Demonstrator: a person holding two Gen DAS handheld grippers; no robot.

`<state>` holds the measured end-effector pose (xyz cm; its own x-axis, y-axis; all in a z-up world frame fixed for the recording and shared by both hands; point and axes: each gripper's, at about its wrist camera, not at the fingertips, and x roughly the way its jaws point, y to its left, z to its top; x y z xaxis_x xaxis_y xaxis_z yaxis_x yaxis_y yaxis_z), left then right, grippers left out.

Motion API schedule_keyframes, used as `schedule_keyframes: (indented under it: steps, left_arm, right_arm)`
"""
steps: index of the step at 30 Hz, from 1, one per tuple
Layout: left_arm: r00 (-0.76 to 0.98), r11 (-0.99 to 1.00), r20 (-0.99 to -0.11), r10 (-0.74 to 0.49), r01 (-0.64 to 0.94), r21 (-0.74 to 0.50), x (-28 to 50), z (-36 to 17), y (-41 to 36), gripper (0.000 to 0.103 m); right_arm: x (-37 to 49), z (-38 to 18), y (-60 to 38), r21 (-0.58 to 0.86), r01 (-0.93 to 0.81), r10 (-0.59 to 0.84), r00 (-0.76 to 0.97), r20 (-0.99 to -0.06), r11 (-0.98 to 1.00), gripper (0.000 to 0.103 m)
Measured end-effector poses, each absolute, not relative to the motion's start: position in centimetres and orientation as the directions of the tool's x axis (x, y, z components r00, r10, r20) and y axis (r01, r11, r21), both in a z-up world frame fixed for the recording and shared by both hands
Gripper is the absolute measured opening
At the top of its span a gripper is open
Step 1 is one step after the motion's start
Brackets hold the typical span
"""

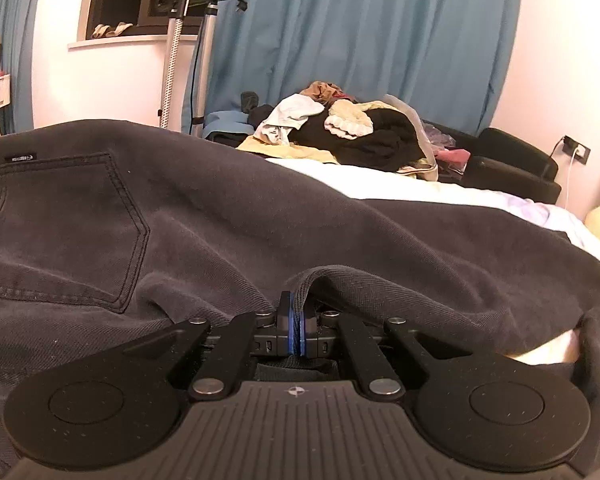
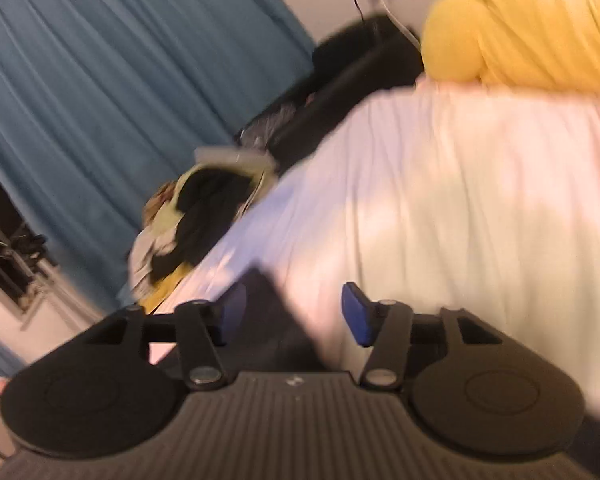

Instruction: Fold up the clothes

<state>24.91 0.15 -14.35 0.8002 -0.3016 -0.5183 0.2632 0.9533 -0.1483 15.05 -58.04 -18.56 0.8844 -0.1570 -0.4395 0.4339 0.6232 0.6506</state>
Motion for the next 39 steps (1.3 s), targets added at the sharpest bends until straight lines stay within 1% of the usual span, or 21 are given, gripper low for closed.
schedule_keyframes:
  steps: [2, 7, 9, 10, 11, 12, 15, 16, 17, 20, 23, 24, 25, 29, 30, 31, 33, 34, 35, 37, 39]
  left_arm:
    - [0.8, 0.954, -0.519, -0.3, 0.256, -0.157, 24.8, -14.3, 0.3, 0.004]
    - [0.8, 0.955, -0.521, -0.297, 0.248, -0.163, 24.3, -14.4, 0.4, 0.004]
    - [0.797, 0.952, -0.521, -0.306, 0.261, -0.16, 24.1, -14.4, 0.2, 0.004]
    - [0.795, 0.95, -0.521, -0.311, 0.267, -0.159, 24.1, -14.5, 0.1, 0.004]
    - [0.793, 0.949, -0.521, -0.316, 0.274, -0.158, 24.0, -14.5, -0.1, 0.004]
    - [0.792, 0.947, -0.52, -0.32, 0.28, -0.157, 23.9, -14.5, -0.2, 0.004]
    - [0.786, 0.942, -0.52, -0.334, 0.299, -0.153, 23.7, -14.5, -0.5, 0.004]
    - [0.784, 0.94, -0.52, -0.339, 0.305, -0.152, 23.6, -14.5, -0.6, 0.004]
    - [0.782, 0.938, -0.52, -0.343, 0.312, -0.151, 23.6, -14.5, -0.7, 0.004]
    - [0.776, 0.932, -0.519, -0.357, 0.331, -0.147, 23.3, -14.5, -1.1, 0.004]
    - [0.77, 0.926, -0.519, -0.371, 0.349, -0.144, 23.1, -14.5, -1.4, 0.004]
    - [0.76, 0.92, -0.525, -0.383, 0.367, -0.141, 23.0, -14.7, -1.7, 0.004]
    - [0.744, 0.912, -0.539, -0.395, 0.39, -0.13, 22.9, -15.0, -2.2, 0.004]
    - [0.733, 0.907, -0.565, -0.379, 0.414, -0.071, 22.4, -16.0, -3.5, 0.005]
    - [0.735, 0.909, -0.565, -0.374, 0.411, -0.068, 22.3, -16.0, -3.5, 0.006]
    - [0.737, 0.912, -0.565, -0.372, 0.405, -0.072, 22.3, -16.0, -3.5, 0.008]
    - [0.729, 0.914, -0.572, -0.376, 0.395, -0.097, 22.2, -15.6, -3.3, 0.02]
    - [0.722, 0.913, -0.576, -0.382, 0.392, -0.113, 22.1, -15.3, -3.1, 0.043]
    - [0.721, 0.911, -0.573, -0.39, 0.394, -0.125, 21.6, -14.9, -3.0, 0.065]
    - [0.728, 0.906, -0.553, -0.404, 0.403, -0.132, 20.5, -14.0, -2.6, 0.078]
    - [0.737, 0.909, -0.547, -0.396, 0.401, -0.118, 19.2, -12.9, -2.2, 0.08]
  right_arm:
    - [14.6, -19.1, -57.0, 0.663, 0.435, -0.119, 0.877, -0.465, 0.61, 0.075]
    - [17.2, -20.7, -56.9, 0.658, 0.428, -0.061, 0.862, -0.503, 0.62, 0.075]
    - [19.4, -20.9, -57.8, 0.64, 0.403, -0.032, 0.86, -0.508, 0.654, 0.065]
    - [20.2, -20.7, -57.9, 0.621, 0.403, -0.043, 0.859, -0.511, 0.673, 0.051]
    - [21.0, -20.5, -58.1, 0.613, 0.392, -0.035, 0.859, -0.51, 0.686, 0.027]
    - [21.8, -20.2, -58.2, 0.613, 0.382, -0.012, 0.855, -0.518, 0.691, 0.011]
    - [24.3, -18.1, -57.9, 0.559, 0.385, -0.007, 0.827, -0.561, 0.734, 0.006]
    - [24.7, -16.7, -57.8, 0.535, 0.373, -0.03, 0.839, -0.543, 0.758, 0.006]
    - [24.7, -14.8, -57.8, 0.54, 0.331, -0.044, 0.879, -0.475, 0.774, 0.005]
    - [22.9, -9.2, -57.8, 0.498, 0.192, -0.089, 0.971, -0.223, 0.846, 0.005]
    - [20.3, -8.6, -59.1, 0.498, 0.21, -0.155, 0.976, -0.151, 0.841, 0.005]
    - [19.4, -9.3, -59.5, 0.497, 0.236, -0.179, 0.971, -0.16, 0.835, 0.006]
    - [18.7, -10.9, -60.1, 0.483, 0.282, -0.204, 0.957, -0.208, 0.829, 0.006]
    - [17.3, -19.3, -61.8, 0.382, 0.406, -0.211, 0.863, -0.459, 0.83, 0.007]
    - [17.0, -20.8, -61.7, 0.368, 0.413, -0.203, 0.847, -0.492, 0.833, 0.007]
    - [16.7, -21.9, -61.6, 0.364, 0.42, -0.2, 0.837, -0.51, 0.831, 0.009]
    - [16.1, -22.1, -61.3, 0.365, 0.436, -0.213, 0.832, -0.513, 0.823, 0.015]
    - [15.8, -22.0, -61.1, 0.366, 0.444, -0.223, 0.831, -0.51, 0.817, 0.022]
    - [15.3, -21.4, -60.8, 0.367, 0.442, -0.225, 0.834, -0.504, 0.818, 0.037]
    - [14.1, -19.9, -59.7, 0.368, 0.422, -0.215, 0.846, -0.487, 0.829, 0.052]
    - [12.9, -18.3, -58.7, 0.368, 0.401, -0.204, 0.858, -0.471, 0.839, 0.055]
